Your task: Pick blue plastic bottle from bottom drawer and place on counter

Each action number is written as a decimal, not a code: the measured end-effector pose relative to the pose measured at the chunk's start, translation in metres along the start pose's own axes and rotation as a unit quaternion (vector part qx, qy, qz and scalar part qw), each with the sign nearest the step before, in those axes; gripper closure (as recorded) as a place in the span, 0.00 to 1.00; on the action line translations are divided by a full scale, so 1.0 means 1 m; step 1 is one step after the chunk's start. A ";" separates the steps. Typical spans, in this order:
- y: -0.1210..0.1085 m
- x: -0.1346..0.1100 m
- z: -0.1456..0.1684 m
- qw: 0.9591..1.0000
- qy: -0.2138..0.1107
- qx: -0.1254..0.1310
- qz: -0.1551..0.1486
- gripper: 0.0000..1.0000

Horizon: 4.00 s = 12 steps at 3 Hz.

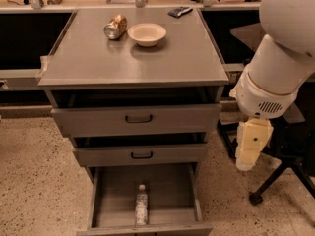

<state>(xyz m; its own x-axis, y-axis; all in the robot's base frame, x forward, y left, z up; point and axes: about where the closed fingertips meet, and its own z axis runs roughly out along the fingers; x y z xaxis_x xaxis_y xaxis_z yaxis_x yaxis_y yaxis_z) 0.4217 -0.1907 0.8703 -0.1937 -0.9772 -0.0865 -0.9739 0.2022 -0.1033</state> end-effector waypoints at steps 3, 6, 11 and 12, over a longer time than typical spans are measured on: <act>0.032 -0.068 0.050 0.973 -0.206 0.008 -0.101 0.00; 0.002 -0.109 0.083 0.943 -0.096 0.127 -0.293 0.00; 0.038 -0.120 0.182 0.828 -0.097 -0.048 -0.550 0.00; 0.043 -0.120 0.193 0.784 -0.076 -0.067 -0.612 0.00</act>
Offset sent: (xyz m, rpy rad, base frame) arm -0.0307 0.1102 -0.0712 0.5186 -0.3443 1.0745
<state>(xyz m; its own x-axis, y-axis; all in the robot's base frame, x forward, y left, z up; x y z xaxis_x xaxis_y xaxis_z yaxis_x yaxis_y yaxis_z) 0.4255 -0.0526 0.6849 0.9030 -0.4121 -0.1214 -0.4240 -0.9005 -0.0965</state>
